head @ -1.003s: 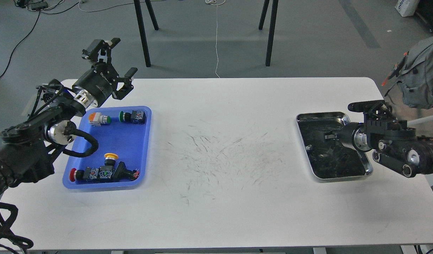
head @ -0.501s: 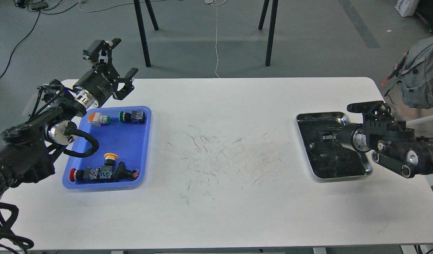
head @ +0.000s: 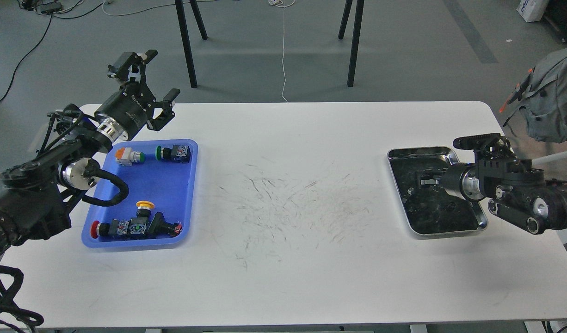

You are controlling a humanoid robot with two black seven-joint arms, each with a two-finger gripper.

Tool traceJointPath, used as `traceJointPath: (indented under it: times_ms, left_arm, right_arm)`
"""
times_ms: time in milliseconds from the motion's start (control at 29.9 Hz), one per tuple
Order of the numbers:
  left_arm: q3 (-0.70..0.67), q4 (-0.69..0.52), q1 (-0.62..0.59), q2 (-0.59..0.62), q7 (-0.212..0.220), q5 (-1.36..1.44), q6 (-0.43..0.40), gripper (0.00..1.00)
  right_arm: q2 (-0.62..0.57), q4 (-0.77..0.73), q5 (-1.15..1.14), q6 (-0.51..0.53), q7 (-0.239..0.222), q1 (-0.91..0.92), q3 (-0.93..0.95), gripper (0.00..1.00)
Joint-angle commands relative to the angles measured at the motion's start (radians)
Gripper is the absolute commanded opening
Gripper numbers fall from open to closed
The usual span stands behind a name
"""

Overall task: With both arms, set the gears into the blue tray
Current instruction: 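Carry the black gear with the right gripper toward the table center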

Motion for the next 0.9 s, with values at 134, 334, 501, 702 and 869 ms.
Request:
traceJointPath:
  times_ms: [134, 334, 501, 702, 869]
  left_arm:
    - [0.0, 0.0, 0.001, 0.003, 0.0, 0.0, 0.0, 1.0]
    - [-0.002, -0.008, 0.001, 0.025, 0.0, -0.002, 0.0, 1.0]
    - [-0.011, -0.011, -0.001, 0.049, 0.0, -0.002, 0.0, 1.0]
    - [-0.011, -0.012, -0.001, 0.082, 0.0, -0.002, 0.0, 1.0]
    - [-0.011, -0.012, -0.001, 0.088, 0.0, -0.003, 0.0, 1.0]
  right_arm:
    - [0.004, 0.029, 0.01, -0.006, 0.017, 0.055, 0.092, 0.06]
    - [0.032, 0.119, 0.004, -0.006, 0.017, 0.078, 0.219, 0.04]
    - [0.136, 0.168, -0.001, -0.046, 0.038, 0.104, 0.224, 0.01]
    - [0.23, 0.208, -0.071, -0.055, 0.109, 0.111, 0.215, 0.01]
    - [0.303, 0.228, -0.168, -0.082, 0.148, 0.091, 0.157, 0.01]
